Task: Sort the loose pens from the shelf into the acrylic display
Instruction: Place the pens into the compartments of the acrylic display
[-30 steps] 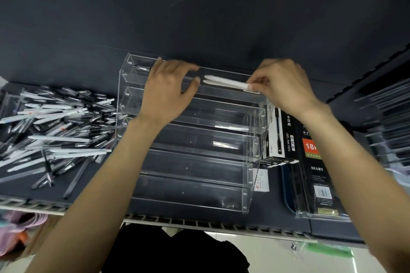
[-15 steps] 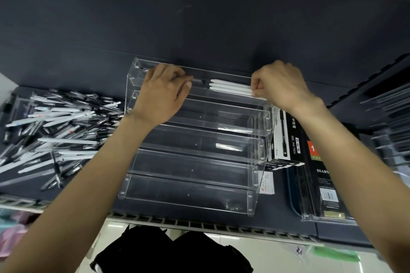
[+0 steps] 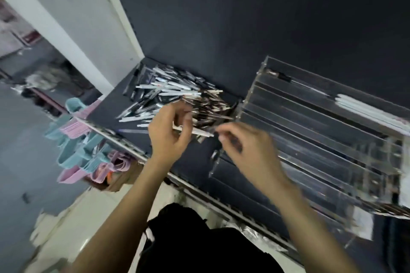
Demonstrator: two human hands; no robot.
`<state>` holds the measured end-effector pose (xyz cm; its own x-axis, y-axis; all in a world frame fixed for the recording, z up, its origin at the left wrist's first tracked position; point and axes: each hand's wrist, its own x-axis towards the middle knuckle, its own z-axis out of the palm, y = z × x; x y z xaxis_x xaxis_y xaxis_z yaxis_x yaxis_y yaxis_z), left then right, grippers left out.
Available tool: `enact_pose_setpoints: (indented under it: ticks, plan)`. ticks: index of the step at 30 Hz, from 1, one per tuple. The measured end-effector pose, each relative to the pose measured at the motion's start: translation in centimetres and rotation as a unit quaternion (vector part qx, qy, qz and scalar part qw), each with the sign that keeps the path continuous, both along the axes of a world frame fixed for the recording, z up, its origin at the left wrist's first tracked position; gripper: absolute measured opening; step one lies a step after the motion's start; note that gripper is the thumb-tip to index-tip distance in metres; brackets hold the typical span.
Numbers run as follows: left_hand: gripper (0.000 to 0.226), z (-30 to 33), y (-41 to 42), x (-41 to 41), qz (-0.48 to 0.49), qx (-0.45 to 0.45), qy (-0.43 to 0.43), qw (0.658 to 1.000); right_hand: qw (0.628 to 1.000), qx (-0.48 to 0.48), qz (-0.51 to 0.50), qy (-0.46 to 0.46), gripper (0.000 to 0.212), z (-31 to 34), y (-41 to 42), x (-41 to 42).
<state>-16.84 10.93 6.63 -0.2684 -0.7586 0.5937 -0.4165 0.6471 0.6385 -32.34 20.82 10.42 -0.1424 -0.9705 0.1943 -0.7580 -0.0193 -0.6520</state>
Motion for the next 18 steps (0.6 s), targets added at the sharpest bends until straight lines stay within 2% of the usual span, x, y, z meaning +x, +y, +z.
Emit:
enact_pose_setpoints:
  ticks: [2, 4, 6, 8, 12, 18]
  plan:
    - [0.012, -2.0, -2.2, 5.3, 0.015, 0.122, -0.104, 0.987, 0.994, 0.094, 0.043, 0.036, 0.022, -3.1, -2.7, 3.8]
    - [0.024, -4.2, -4.8, 9.8, 0.019, 0.203, -0.237, 0.95, 0.974, 0.166, 0.068, 0.139, 0.037, -5.8, -4.9, 6.5]
    - [0.041, -5.8, -7.2, 12.6, 0.011, 0.241, -0.355, 0.903, 0.954, 0.208, 0.078, 0.201, 0.05, -8.0, -6.3, 8.1]
    - [0.048, -6.6, -8.9, 13.7, -0.026, 0.241, -0.424, 0.873, 0.945, 0.224, 0.063, 0.229, 0.057, -9.8, -7.2, 9.1]
    - [0.047, -7.0, -11.2, 12.9, -0.115, 0.211, -0.485, 0.841, 0.939, 0.206, 0.07, 0.267, 0.063, -11.3, -8.0, 10.2]
    - [0.028, -7.8, -12.4, 12.0, -0.162, 0.153, -0.47, 0.854, 0.917, 0.154, 0.078, 0.359, 0.048, -11.2, -9.5, 10.9]
